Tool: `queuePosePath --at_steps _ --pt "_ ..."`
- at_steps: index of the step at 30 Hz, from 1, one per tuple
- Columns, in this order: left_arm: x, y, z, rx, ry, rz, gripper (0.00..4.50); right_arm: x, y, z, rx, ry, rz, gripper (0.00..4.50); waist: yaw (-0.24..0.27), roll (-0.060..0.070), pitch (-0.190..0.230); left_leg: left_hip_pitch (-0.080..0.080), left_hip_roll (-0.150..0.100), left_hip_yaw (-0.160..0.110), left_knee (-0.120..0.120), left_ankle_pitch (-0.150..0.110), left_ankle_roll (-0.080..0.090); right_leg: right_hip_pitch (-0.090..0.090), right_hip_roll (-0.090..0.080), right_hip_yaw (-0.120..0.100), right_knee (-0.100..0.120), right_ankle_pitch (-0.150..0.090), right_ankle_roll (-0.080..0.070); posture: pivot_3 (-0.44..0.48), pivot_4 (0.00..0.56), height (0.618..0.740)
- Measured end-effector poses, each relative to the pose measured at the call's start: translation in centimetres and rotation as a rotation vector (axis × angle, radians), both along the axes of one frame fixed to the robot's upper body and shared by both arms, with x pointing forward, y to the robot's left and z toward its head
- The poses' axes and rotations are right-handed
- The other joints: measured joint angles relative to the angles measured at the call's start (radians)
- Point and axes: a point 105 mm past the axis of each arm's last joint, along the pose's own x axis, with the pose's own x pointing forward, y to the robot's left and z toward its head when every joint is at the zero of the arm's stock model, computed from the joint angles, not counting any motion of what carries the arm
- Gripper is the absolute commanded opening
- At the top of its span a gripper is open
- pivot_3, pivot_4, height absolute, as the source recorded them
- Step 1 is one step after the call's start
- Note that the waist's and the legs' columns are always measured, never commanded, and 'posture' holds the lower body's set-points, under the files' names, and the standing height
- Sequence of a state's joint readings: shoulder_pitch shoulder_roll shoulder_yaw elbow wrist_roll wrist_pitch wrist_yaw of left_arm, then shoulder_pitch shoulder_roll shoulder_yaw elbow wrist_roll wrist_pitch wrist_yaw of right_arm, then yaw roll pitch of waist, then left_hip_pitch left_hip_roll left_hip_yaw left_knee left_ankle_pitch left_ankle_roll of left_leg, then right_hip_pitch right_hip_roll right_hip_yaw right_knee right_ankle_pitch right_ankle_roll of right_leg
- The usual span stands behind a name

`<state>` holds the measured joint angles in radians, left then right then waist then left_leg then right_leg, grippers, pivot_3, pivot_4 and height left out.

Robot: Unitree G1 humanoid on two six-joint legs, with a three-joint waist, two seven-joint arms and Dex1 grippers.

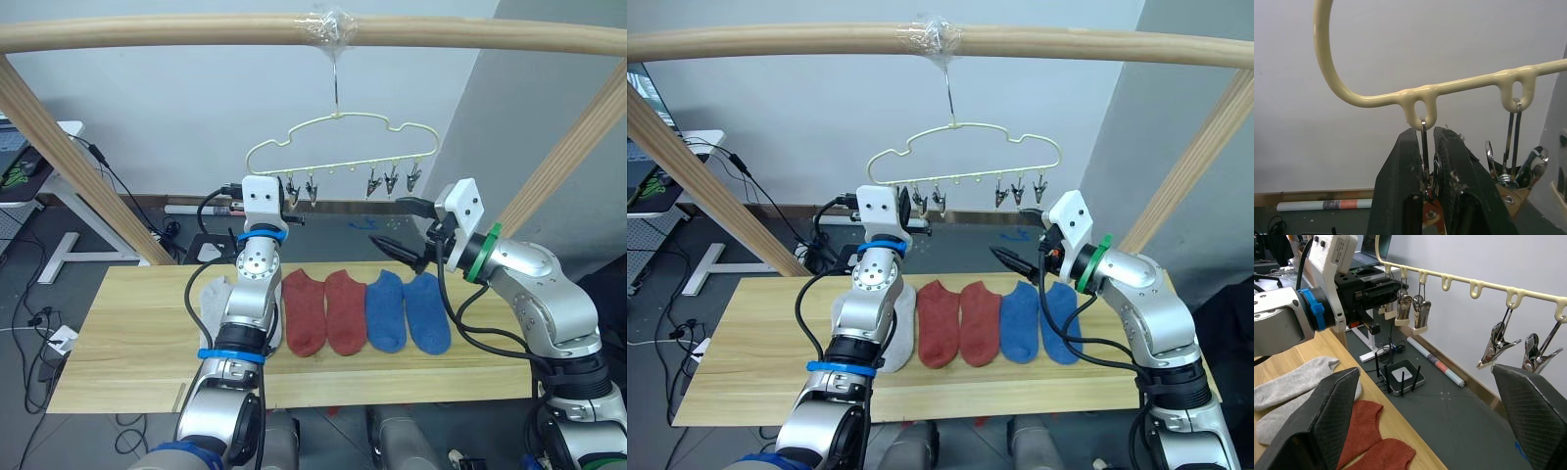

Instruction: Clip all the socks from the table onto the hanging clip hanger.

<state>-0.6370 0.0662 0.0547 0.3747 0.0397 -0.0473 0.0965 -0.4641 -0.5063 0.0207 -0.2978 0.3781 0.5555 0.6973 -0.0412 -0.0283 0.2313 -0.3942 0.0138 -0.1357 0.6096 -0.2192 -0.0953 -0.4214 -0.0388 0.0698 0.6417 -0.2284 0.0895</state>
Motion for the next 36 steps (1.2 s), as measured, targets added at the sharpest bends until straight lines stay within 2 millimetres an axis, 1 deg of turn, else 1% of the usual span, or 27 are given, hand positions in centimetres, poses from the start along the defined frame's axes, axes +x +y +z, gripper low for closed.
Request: queuePosePath --at_steps 4,6,9,11,14,16,18,20,22,24,25,28,33,36 --pt "-0.1 0.3 0.1 0.01 0.011 0.001 0.13 0.2 -0.2 -0.2 -0.008 0.004 -0.023 4.5 0.0 0.0 0.001 0.0 0.0 0.0 0.0 0.0 0.0 0.0 0.0 0.0 0.0 0.0 0.0 -0.014 0.229 0.74" --pt "0.0 0.8 0.0 0.03 0.032 -0.001 0.13 0.6 -0.7 -1.3 -0.037 0.028 -0.082 4.5 0.0 0.0 0.001 0.0 0.0 0.0 0.0 0.0 0.0 0.0 0.0 0.0 0.0 0.0 0.0 -0.007 0.232 0.74" --pt "0.0 1.6 0.4 0.035 0.048 -0.022 0.13 0.6 -1.9 -5.0 -0.089 0.116 -0.171 4.5 0.002 0.0 0.001 0.0 0.0 0.0 0.0 0.0 0.0 0.0 0.0 0.0 0.0 0.0 0.0 0.004 0.232 0.74" --pt "-0.1 2.2 0.4 0.009 0.094 -0.074 0.13 1.1 -3.3 -8.7 -0.141 0.198 -0.267 4.5 0.002 0.0 0.001 0.0 0.0 0.0 0.0 0.0 0.0 0.0 0.0 0.0 0.001 0.0 0.0 0.008 0.232 0.74" --pt "-0.3 2.9 0.1 -0.121 0.201 -0.181 0.13 1.8 -5.4 -14.4 -0.229 0.327 -0.385 4.5 -0.007 0.001 0.001 0.002 0.0 0.001 0.0 0.0 0.0 0.0 0.0 0.0 0.002 0.0 0.0 0.023 0.231 0.74" --pt "-0.5 2.9 -0.1 -0.17 0.251 -0.233 0.13 2.1 -6.1 -16.6 -0.253 0.38 -0.429 4.5 -0.017 0.003 0.003 0.004 0.0 0.001 0.0 0.0 0.0 0.0 0.0 0.0 0.004 0.0 0.0 0.023 0.231 0.74" --pt "-0.7 2.6 -0.3 -0.189 0.289 -0.274 0.13 2.8 -6.7 -17.6 -0.266 0.404 -0.464 4.5 -0.022 0.004 0.004 0.004 0.0 0.001 0.0 0.001 0.001 0.0 0.0 0.001 0.004 0.0 0.0 0.032 0.227 0.74" --pt "-0.9 2.7 -0.2 -0.184 0.302 -0.289 0.13 3.5 -7.0 -17.9 -0.267 0.414 -0.485 4.5 -0.026 0.004 0.004 0.005 0.001 0.001 0.0 0.001 0.001 0.001 0.001 0.001 0.004 0.0 0.001 0.037 0.228 0.74" --pt "-0.9 3.1 0.0 -0.159 0.308 -0.289 0.13 4.3 -7.2 -18.5 -0.255 0.448 -0.509 4.5 -0.027 0.004 0.004 0.005 0.001 0.001 0.0 0.001 0.001 0.001 0.001 0.001 0.004 0.0 0.001 0.046 0.221 0.74" --pt "-0.9 3.2 0.2 -0.149 0.305 -0.296 0.13 4.4 -7.4 -19.6 -0.25 0.489 -0.53 4.5 -0.023 0.004 0.004 0.004 0.0 0.0 0.0 0.001 0.001 0.001 0.001 0.001 0.003 0.0 0.0 0.053 0.219 0.74" --pt "-0.9 3.3 0.2 -0.146 0.305 -0.295 0.13 4.6 -7.3 -19.7 -0.242 0.487 -0.527 4.5 -0.022 0.004 0.004 0.004 0.001 0.001 0.0 0.001 0.001 0.002 0.001 0.001 0.003 0.0 0.0 0.053 0.219 0.74" --pt "-0.9 3.1 0.3 -0.14 0.306 -0.301 0.13 4.9 -7.1 -19.8 -0.221 0.503 -0.526 3.94 -0.02 0.004 0.004 0.004 0.0 0.0 0.0 0.001 0.001 0.002 0.001 0.001 0.003 0.001 0.001 0.059 0.214 0.74" --pt "-0.9 3.3 0.3 -0.132 0.307 -0.299 0.13 4.6 -7.2 -20.1 -0.222 0.507 -0.505 2.23 -0.018 0.003 0.003 0.006 0.0 0.0 0.0 0.001 0.001 0.003 0.001 0.001 0.003 0.001 0.001 0.068 0.208 0.74" --pt "-1.1 3.4 0.2 -0.126 0.319 -0.315 0.13 3.9 -7.6 -20.5 -0.257 0.486 -0.484 1.21 -0.016 0.003 0.003 0.01 0.0 0.0 0.0 0.001 0.001 0.007 0.001 0.001 0.002 0.0 0.001 0.068 0.204 0.74"
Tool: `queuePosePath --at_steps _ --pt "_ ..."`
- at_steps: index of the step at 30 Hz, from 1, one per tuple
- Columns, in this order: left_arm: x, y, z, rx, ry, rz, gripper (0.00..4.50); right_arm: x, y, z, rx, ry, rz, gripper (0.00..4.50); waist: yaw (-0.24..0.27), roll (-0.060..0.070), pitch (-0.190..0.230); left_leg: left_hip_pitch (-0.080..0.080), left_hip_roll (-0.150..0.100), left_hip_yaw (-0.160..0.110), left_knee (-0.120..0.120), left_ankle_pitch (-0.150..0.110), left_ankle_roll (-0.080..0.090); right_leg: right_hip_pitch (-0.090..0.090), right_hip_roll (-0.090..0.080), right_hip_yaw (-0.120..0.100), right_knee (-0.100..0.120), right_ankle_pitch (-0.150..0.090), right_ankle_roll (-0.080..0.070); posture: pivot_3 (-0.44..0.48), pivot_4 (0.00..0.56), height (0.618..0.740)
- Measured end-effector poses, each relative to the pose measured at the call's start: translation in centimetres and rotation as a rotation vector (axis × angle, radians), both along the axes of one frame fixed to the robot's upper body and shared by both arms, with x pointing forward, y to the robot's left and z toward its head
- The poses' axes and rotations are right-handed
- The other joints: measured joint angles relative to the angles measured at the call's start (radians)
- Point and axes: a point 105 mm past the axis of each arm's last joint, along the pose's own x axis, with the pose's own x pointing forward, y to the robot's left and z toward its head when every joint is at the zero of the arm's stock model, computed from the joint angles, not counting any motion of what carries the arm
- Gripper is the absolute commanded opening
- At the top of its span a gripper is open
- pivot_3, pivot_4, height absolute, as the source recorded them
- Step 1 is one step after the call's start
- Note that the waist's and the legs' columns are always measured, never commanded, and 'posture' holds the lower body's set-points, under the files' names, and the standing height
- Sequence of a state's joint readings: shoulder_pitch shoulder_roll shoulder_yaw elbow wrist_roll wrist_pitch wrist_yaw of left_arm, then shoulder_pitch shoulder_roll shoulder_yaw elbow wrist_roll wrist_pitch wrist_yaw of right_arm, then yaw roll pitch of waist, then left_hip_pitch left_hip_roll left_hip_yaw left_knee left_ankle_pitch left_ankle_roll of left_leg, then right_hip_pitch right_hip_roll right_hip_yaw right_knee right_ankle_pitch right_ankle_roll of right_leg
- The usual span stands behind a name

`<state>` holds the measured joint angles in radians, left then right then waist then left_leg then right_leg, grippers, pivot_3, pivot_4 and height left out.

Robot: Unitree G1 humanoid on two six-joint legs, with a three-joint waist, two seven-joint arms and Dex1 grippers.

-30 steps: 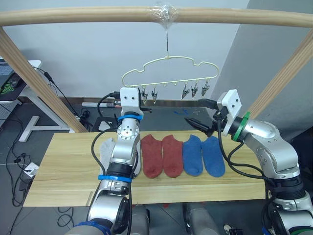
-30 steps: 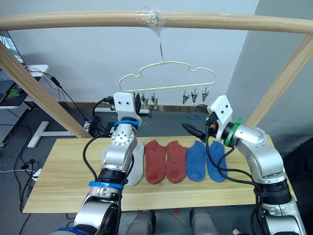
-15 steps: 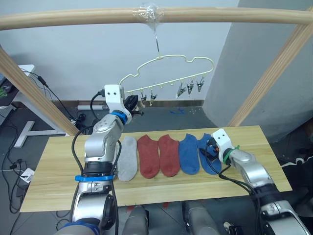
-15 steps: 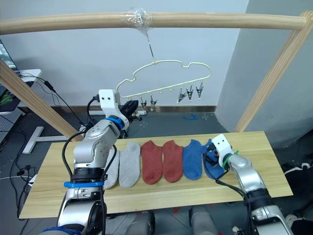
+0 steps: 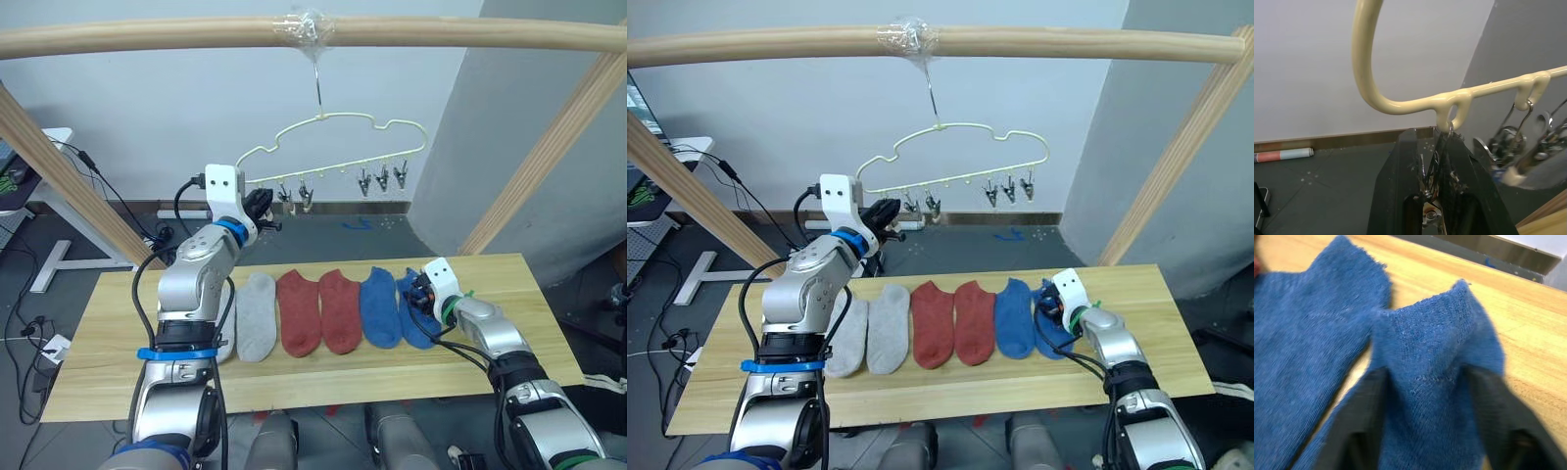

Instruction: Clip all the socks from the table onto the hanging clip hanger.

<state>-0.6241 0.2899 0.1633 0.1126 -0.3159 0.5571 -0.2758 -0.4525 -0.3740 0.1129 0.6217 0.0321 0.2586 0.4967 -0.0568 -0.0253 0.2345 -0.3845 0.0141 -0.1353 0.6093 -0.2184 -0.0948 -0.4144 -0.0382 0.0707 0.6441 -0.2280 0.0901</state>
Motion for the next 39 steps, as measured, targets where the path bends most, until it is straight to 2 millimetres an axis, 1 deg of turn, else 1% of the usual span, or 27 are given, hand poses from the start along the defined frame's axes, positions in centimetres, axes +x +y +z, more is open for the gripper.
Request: queuePosePath --at_steps 1,3,4,7,8,10,12,13,14,15,16,17,19,21,23,26,28,30,31,36,39 --pt "-0.1 0.0 0.0 0.0 0.007 -0.01 0.13 -0.3 -0.3 0.0 -0.028 -0.01 0.021 0.83 0.001 0.0 0.0 0.001 0.0 0.0 0.0 0.0 0.0 0.001 0.0 0.0 0.0 0.0 0.0 0.068 0.204 0.74" --pt "-0.3 0.0 -0.1 -0.008 0.028 -0.032 0.13 -0.7 -0.9 0.0 -0.071 -0.029 0.053 0.21 0.001 0.0 0.0 0.002 0.0 0.0 0.0 0.0 0.0 0.003 0.0 0.0 -0.001 0.0 0.0 0.068 0.204 0.74" --pt "-0.4 -0.1 -0.1 -0.025 0.044 -0.043 0.13 -0.9 -1.2 0.0 -0.096 -0.039 0.069 0.04 0.001 0.0 0.0 0.003 0.0 0.0 0.0 0.0 0.0 0.003 0.0 0.0 -0.001 0.0 0.0 0.073 0.207 0.74" --pt "-0.5 0.0 0.0 -0.097 0.096 -0.064 0.13 -1.8 -1.5 0.1 -0.153 -0.059 0.13 0.04 -0.001 0.0 0.0 0.003 0.0 0.0 0.0 0.0 0.0 0.003 0.0 0.0 -0.001 0.0 0.0 0.071 0.211 0.74" --pt "-0.5 0.0 0.1 -0.151 0.123 -0.079 0.13 -2.2 -1.4 0.5 -0.183 -0.081 0.175 0.04 -0.002 0.0 0.001 0.002 0.0 0.0 0.0 0.0 0.0 0.002 0.0 0.0 0.0 0.0 0.0 0.071 0.211 0.74" --pt "-0.6 0.5 0.5 -0.228 0.158 -0.086 0.13 -2.2 0.1 2.3 -0.196 -0.158 0.256 0.04 -0.012 0.0 0.002 0.001 0.0 0.0 0.0 0.0 0.0 0.001 0.0 0.0 0.0 0.0 0.001 0.071 0.211 0.74" --pt "-0.7 0.4 0.6 -0.28 0.19 -0.097 0.13 -1.9 1.4 4.1 -0.204 -0.231 0.302 0.04 -0.013 0.0 0.002 0.001 0.0 0.0 0.0 0.0 0.0 0.001 0.0 0.0 0.0 0.0 0.001 0.058 0.212 0.74" --pt "-0.7 0.4 0.6 -0.325 0.211 -0.106 0.13 -1.8 2.3 4.9 -0.216 -0.269 0.336 0.04 -0.013 0.0 0.002 0.001 0.0 0.0 0.0 0.0 0.0 0.001 0.0 0.0 0.0 0.0 0.001 0.058 0.212 0.74" --pt "-0.7 0.4 0.7 -0.397 0.243 -0.117 0.13 -1.8 3.8 5.7 -0.23 -0.314 0.385 0.04 -0.014 -0.001 0.003 0.001 0.0 0.0 0.0 0.0 0.0 0.0 0.0 0.0 0.0 0.0 0.001 0.058 0.212 0.74" --pt "-0.7 0.6 0.9 -0.462 0.27 -0.124 0.13 -1.8 6.0 7.1 -0.233 -0.38 0.447 0.04 -0.018 -0.001 0.003 0.0 0.0 0.0 0.0 0.0 0.0 -0.001 0.0 0.0 0.0 0.0 0.001 0.058 0.212 0.74" --pt "-0.7 0.6 1.0 -0.512 0.297 -0.13 0.13 -2.0 9.0 8.7 -0.219 -0.462 0.513 0.04 -0.023 -0.002 0.003 0.0 0.001 -0.001 0.0 0.0 0.0 -0.001 0.0 0.0 0.0 0.0 0.001 0.049 0.216 0.74" --pt "-0.7 0.5 1.0 -0.542 0.314 -0.139 0.13 -2.2 11.5 10.1 -0.198 -0.534 0.561 0.04 -0.025 -0.002 0.003 0.001 0.001 -0.001 -0.001 0.0 0.0 -0.001 0.001 -0.001 0.001 0.0 0.0 0.049 0.216 0.74" --pt "-0.9 -0.2 1.0 -0.586 0.343 -0.167 0.13 -3.0 15.9 12.2 -0.171 -0.644 0.641 0.04 -0.022 -0.002 0.003 -0.001 0.001 -0.001 -0.001 0.0 -0.001 -0.002 0.0 -0.001 0.0 0.0 0.0 0.043 0.212 0.74" --pt "-1.0 -0.4 1.2 -0.634 0.357 -0.179 0.13 -3.3 17.9 13.1 -0.181 -0.707 0.676 0.04 -0.015 -0.002 0.003 -0.002 0.0 -0.001 -0.001 0.0 -0.003 -0.002 -0.001 -0.001 -0.001 0.0 0.0 0.043 0.212 0.74" --pt "-1.1 -0.3 1.5 -0.668 0.357 -0.179 0.13 -3.3 18.4 13.3 -0.198 -0.73 0.675 0.04 0.003 -0.002 0.003 -0.003 -0.001 -0.001 0.0 0.001 -0.007 -0.003 -0.002 -0.001 -0.002 0.0 0.0 0.039 0.201 0.74" --pt "-1.4 0.1 1.7 -0.711 0.356 -0.176 0.13 -2.6 18.5 13.1 -0.235 -0.743 0.657 0.04 0.011 -0.002 0.003 -0.004 -0.001 -0.001 0.0 0.002 -0.008 -0.005 -0.002 0.0 -0.001 0.0 0.0 0.039 0.201 0.74" --pt "-1.6 -0.4 1.5 -0.748 0.377 -0.194 0.13 -1.6 18.6 14.1 -0.277 -0.787 0.643 0.04 0.009 -0.002 0.003 -0.007 0.0 -0.001 0.0 0.002 -0.008 -0.007 -0.001 -0.001 0.0 0.0 0.0 0.039 0.201 0.74" --pt "-1.8 -1.1 1.2 -0.762 0.404 -0.218 0.13 -1.2 19.0 15.6 -0.294 -0.855 0.642 0.04 0.007 -0.002 0.003 -0.006 0.001 -0.002 -0.001 0.002 -0.008 -0.007 0.0 -0.001 0.001 0.0 0.0 0.039 0.201 0.74" --pt "-1.9 -1.1 1.2 -0.764 0.407 -0.219 0.13 -1.2 19.1 16.0 -0.297 -0.877 0.643 0.04 0.006 -0.002 0.003 -0.006 0.001 -0.002 -0.001 0.002 -0.008 -0.007 0.0 -0.001 0.001 0.0 0.0 0.039 0.201 0.74" --pt "-2.0 -1.0 1.2 -0.774 0.407 -0.215 0.13 -1.3 19.3 15.8 -0.295 -0.884 0.659 0.04 0.006 -0.002 0.003 -0.007 0.0 -0.002 -0.001 0.003 -0.009 -0.007 -0.001 -0.001 0.0 0.0 0.0 0.034 0.196 0.74" --pt "-2.0 -1.0 1.2 -0.78 0.411 -0.211 0.13 -1.4 19.6 16.0 -0.291 -0.897 0.667 0.04 0.005 -0.002 0.003 -0.007 0.0 -0.002 -0.001 0.003 -0.009 -0.007 0.0 -0.001 0.0 0.0 0.0 0.034 0.196 0.74"
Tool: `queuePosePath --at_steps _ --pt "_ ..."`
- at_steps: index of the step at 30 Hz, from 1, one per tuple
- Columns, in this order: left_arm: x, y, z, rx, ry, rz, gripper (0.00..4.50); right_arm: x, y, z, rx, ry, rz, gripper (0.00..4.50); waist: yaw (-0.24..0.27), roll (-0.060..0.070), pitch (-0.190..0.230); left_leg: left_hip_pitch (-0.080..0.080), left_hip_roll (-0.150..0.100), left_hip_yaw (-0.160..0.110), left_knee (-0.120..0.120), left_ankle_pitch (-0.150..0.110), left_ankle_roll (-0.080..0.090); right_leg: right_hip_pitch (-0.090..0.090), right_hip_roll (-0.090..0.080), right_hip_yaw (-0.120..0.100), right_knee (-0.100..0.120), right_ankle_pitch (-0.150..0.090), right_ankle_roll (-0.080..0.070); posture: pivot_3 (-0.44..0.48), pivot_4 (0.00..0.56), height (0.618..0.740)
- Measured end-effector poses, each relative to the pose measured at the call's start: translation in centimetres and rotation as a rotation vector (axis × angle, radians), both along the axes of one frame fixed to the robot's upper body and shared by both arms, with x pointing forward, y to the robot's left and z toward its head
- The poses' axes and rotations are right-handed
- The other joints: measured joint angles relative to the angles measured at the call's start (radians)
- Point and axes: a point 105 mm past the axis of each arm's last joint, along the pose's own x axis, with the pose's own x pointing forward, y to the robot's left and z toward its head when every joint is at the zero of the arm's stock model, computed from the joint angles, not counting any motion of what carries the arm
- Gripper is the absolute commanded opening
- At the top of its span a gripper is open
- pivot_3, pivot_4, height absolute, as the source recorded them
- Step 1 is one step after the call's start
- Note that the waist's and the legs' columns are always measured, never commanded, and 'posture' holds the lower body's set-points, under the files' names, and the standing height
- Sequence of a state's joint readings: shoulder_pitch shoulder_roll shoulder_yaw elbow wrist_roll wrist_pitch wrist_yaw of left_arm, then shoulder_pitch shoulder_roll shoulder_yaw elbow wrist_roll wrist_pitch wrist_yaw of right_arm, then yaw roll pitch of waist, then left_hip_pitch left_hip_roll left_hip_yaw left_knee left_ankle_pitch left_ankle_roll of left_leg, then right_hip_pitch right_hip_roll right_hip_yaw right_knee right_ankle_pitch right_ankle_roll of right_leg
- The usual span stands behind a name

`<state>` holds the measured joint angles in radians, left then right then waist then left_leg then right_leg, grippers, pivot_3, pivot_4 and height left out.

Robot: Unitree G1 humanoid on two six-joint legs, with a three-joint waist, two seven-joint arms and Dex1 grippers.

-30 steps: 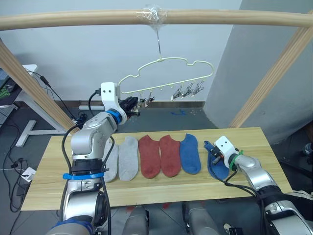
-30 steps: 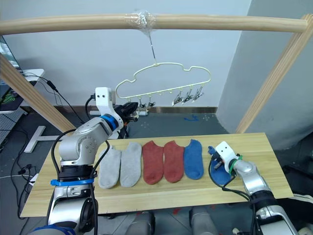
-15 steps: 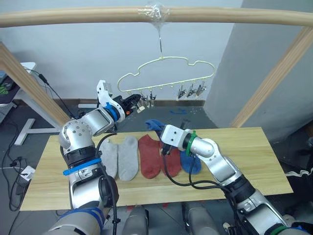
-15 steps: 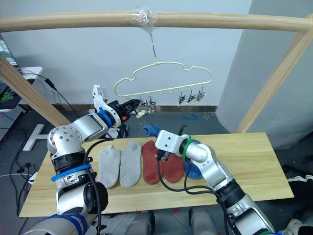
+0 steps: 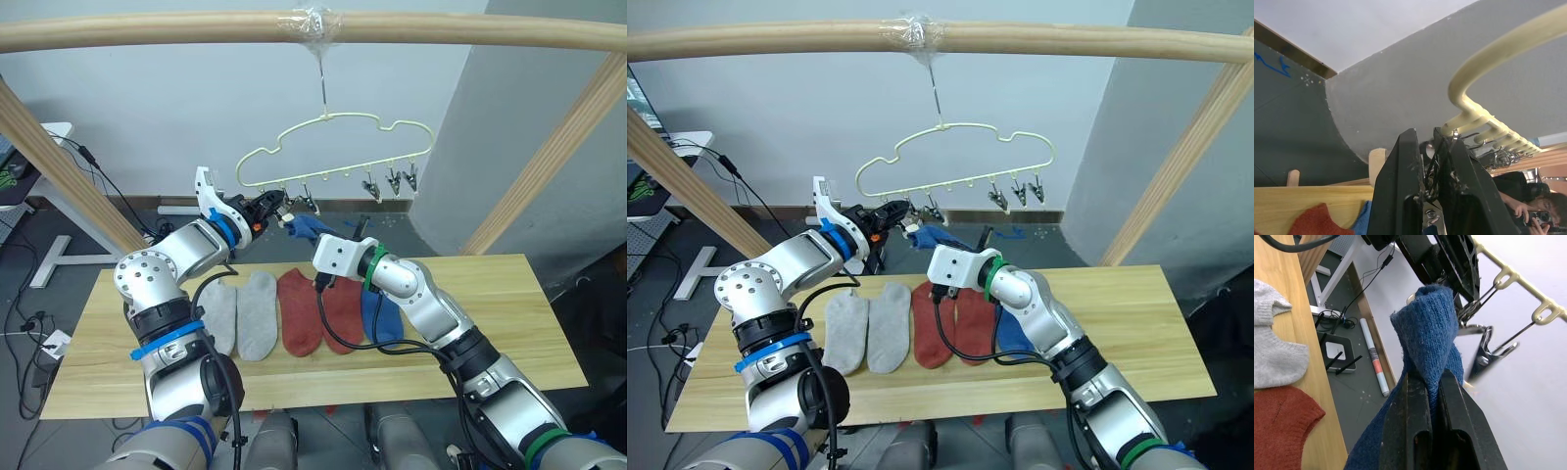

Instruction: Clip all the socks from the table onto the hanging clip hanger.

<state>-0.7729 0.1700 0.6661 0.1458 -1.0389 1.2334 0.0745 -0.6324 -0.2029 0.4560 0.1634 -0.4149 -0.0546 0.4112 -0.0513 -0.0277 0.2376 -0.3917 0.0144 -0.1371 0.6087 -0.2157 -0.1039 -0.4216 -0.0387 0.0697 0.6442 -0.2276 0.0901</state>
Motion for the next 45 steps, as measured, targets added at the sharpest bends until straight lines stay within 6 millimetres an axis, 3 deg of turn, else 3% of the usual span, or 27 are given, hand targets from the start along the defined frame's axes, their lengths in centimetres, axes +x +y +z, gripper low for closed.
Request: queuePosePath --at_steps 16,27,41,45 --pt "0.2 0.0 0.2 -0.003 -0.014 0.013 0.13 0.0 1.1 -0.7 -0.025 0.004 0.022 0.04 0.0 0.0 0.0 0.0 0.0 0.0 0.0 0.0 0.0 0.0 0.0 0.0 0.0 0.0 0.0 0.036 0.195 0.74" --pt "-0.2 -0.2 0.1 0.003 -0.025 -0.013 0.13 0.3 1.7 0.0 -0.025 -0.016 0.031 0.04 0.0 0.0 0.0 0.0 0.0 0.0 0.0 0.0 0.0 0.0 0.0 0.0 0.0 0.0 0.0 0.042 0.194 0.74" --pt "-0.9 0.8 -0.6 0.061 -0.025 -0.003 4.44 0.4 1.7 -0.3 -0.027 -0.011 0.036 0.0 0.002 0.0 0.0 -0.001 0.0 0.0 0.0 0.0 0.0 0.0 0.0 0.0 0.0 0.0 -0.001 0.045 0.194 0.74" --pt "-2.0 1.9 -0.7 0.133 -0.049 0.013 4.48 0.4 2.0 -0.5 -0.02 0.001 0.04 0.0 0.0 0.0 0.0 -0.001 0.0 0.0 0.0 0.0 0.0 -0.001 0.0 0.0 0.0 0.003 -0.004 0.063 0.198 0.74"
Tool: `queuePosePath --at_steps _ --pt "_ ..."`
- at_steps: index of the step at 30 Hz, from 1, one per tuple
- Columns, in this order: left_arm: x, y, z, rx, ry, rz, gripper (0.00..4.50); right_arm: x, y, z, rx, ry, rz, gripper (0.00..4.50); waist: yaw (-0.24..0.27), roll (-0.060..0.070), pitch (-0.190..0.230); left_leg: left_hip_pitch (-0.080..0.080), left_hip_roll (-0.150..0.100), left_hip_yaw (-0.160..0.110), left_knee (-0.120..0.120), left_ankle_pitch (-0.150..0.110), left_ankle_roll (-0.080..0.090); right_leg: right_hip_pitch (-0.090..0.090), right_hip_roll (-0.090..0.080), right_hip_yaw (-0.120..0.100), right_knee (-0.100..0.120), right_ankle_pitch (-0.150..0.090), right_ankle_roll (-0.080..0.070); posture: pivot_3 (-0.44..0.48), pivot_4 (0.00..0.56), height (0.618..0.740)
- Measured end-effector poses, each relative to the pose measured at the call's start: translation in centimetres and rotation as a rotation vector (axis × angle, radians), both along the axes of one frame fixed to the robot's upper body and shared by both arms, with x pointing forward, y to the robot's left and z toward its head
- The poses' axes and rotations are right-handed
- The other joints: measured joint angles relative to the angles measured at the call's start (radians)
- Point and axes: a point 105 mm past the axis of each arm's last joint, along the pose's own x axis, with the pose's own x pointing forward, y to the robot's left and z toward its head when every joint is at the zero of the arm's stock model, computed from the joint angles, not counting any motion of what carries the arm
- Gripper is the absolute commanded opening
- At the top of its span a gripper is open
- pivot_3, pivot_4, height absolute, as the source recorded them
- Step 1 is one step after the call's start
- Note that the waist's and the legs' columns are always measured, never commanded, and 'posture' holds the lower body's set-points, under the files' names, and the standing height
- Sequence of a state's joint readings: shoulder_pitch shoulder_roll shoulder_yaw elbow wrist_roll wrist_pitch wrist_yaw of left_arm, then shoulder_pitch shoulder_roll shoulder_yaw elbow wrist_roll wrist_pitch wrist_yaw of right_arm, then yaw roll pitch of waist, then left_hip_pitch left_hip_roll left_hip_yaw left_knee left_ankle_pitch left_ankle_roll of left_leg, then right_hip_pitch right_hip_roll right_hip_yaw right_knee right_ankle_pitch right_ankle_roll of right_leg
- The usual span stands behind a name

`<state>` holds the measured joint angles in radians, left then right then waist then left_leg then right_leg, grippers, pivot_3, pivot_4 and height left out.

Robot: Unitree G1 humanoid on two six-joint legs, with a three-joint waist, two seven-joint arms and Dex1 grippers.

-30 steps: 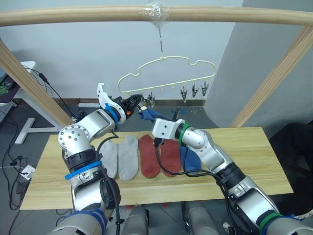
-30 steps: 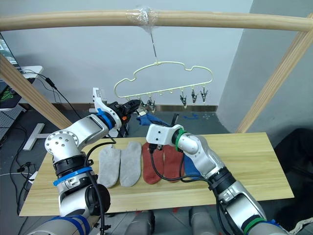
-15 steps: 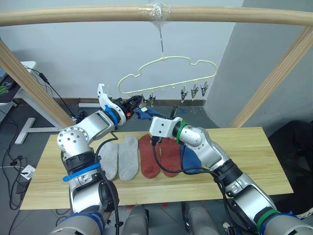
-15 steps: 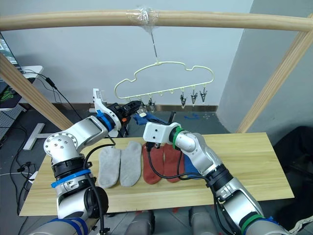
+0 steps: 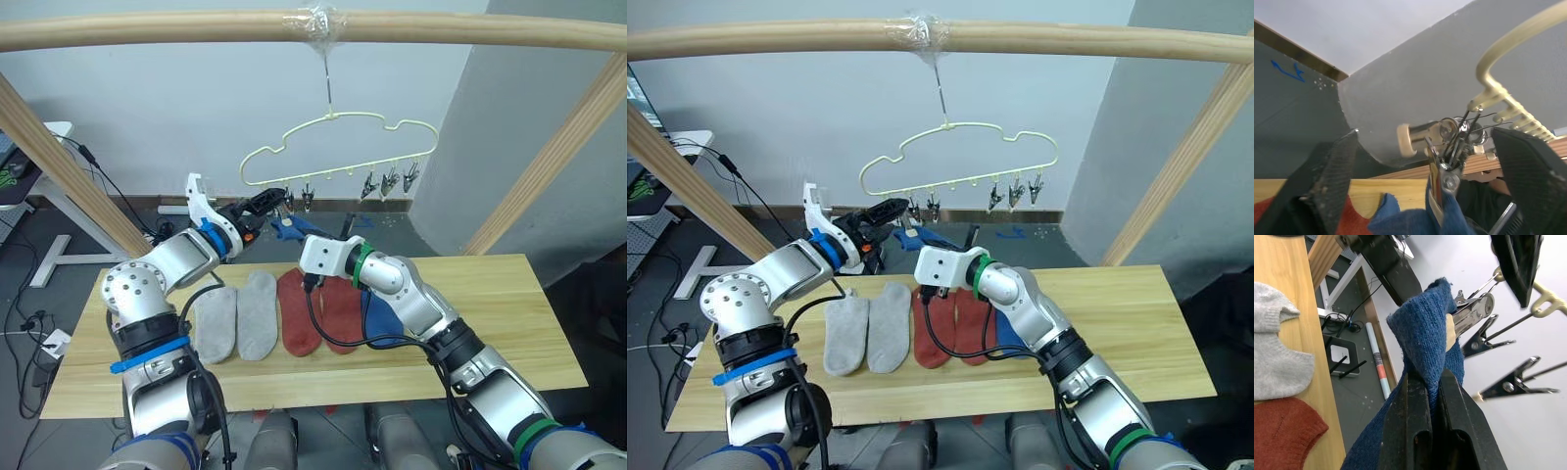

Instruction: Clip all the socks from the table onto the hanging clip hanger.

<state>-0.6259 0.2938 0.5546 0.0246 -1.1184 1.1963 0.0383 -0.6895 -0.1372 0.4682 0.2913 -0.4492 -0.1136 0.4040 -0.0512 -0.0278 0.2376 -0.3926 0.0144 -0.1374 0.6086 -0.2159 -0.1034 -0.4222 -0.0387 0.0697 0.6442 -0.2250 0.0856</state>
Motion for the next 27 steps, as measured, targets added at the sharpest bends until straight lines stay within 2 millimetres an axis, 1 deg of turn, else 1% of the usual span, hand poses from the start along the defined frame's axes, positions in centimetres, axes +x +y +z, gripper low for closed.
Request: queuePosePath --at_steps 3,6,7,10,13,16,18,20,23,24,25,27 --pt "-1.2 0.6 0.2 0.086 -0.045 0.018 4.48 0.1 0.4 -0.4 0.043 0.064 -0.003 0.0 0.003 0.0 0.0 0.0 0.0 -0.001 0.0 0.0 0.0 0.0 0.0 0.0 0.0 0.0 -0.001 0.07 0.197 0.74" --pt "-1.9 0.2 1.1 0.138 -0.1 -0.005 4.5 0.0 1.0 -0.5 0.085 0.126 0.006 0.79 0.012 0.0 0.0 0.0 0.0 -0.001 0.0 0.0 0.001 0.0 0.0 -0.001 0.0 0.0 -0.001 0.091 0.197 0.74" --pt "-2.0 0.2 1.4 0.157 -0.12 -0.006 4.5 0.0 1.1 -0.5 0.097 0.146 0.012 1.08 0.016 0.0 0.0 0.0 0.0 -0.001 0.0 0.0 0.001 0.0 0.0 -0.001 0.0 0.0 0.0 0.1 0.199 0.74" --pt "-2.4 0.7 1.5 0.295 -0.171 0.011 4.5 0.1 0.9 -0.9 0.161 0.265 0.009 2.21 0.021 0.0 0.0 0.0 0.0 -0.001 0.0 0.0 0.001 0.0 0.0 -0.001 0.0 0.0 -0.001 0.108 0.195 0.74" --pt "-2.7 0.7 0.2 0.443 -0.202 0.014 4.5 0.0 0.2 -2.2 0.231 0.414 -0.02 3.34 0.023 0.0 0.0 -0.001 0.0 -0.001 0.0 0.0 0.001 0.0 0.0 -0.001 0.0 0.0 -0.001 0.114 0.193 0.74" --pt "-3.2 0.3 -1.2 0.585 -0.252 -0.008 4.5 -0.2 -1.1 -2.8 0.256 0.479 -0.05 4.46 0.024 0.0 0.0 -0.002 0.0 -0.001 0.0 -0.001 0.001 -0.001 0.0 -0.001 0.0 0.0 -0.002 0.116 0.188 0.74" --pt "-3.4 0.3 -1.7 0.63 -0.279 -0.005 4.5 -0.1 -2.5 -2.8 0.264 0.492 -0.078 4.46 0.025 0.0 0.0 -0.002 0.0 -0.001 0.0 -0.001 0.001 -0.001 0.0 -0.001 0.0 0.0 -0.001 0.116 0.188 0.74" --pt "-3.9 0.0 -2.4 0.698 -0.332 0.01 4.5 -0.8 -4.3 -3.1 0.271 0.51 -0.099 4.46 0.027 0.0 0.0 -0.002 0.0 -0.001 -0.001 -0.001 0.001 -0.001 0.0 -0.001 0.0 -0.001 -0.002 0.111 0.188 0.74" --pt "-4.6 -1.0 -4.1 0.781 -0.392 0.013 4.5 -1.6 -8.0 -3.9 0.293 0.575 -0.167 4.46 0.032 0.0 0.0 -0.004 -0.001 0.0 0.0 -0.001 0.001 -0.002 -0.001 -0.001 -0.001 -0.001 -0.002 0.099 0.188 0.74" --pt "-4.6 -1.4 -4.3 0.794 -0.421 0.016 4.09 -1.8 -8.9 -3.8 0.302 0.59 -0.181 4.5 0.034 0.0 0.0 -0.004 -0.001 0.0 0.0 -0.001 0.001 -0.003 -0.001 -0.001 -0.001 -0.001 -0.001 0.088 0.186 0.74" --pt "-4.5 -1.9 -4.2 0.799 -0.46 0.024 3.91 -2.0 -9.6 -3.3 0.316 0.598 -0.183 4.5 0.035 0.0 0.0 -0.004 0.0 0.0 0.0 0.0 0.002 -0.003 -0.001 -0.001 -0.001 -0.002 0.0 0.088 0.186 0.74" --pt "-4.4 -2.8 -3.5 0.8 -0.552 0.057 3.3 -3.0 -9.9 -1.8 0.327 0.603 -0.132 4.5 0.032 0.0 0.0 -0.003 0.001 0.0 0.0 0.0 0.002 -0.002 0.0 -0.001 0.0 -0.005 -0.003 0.088 0.186 0.74"
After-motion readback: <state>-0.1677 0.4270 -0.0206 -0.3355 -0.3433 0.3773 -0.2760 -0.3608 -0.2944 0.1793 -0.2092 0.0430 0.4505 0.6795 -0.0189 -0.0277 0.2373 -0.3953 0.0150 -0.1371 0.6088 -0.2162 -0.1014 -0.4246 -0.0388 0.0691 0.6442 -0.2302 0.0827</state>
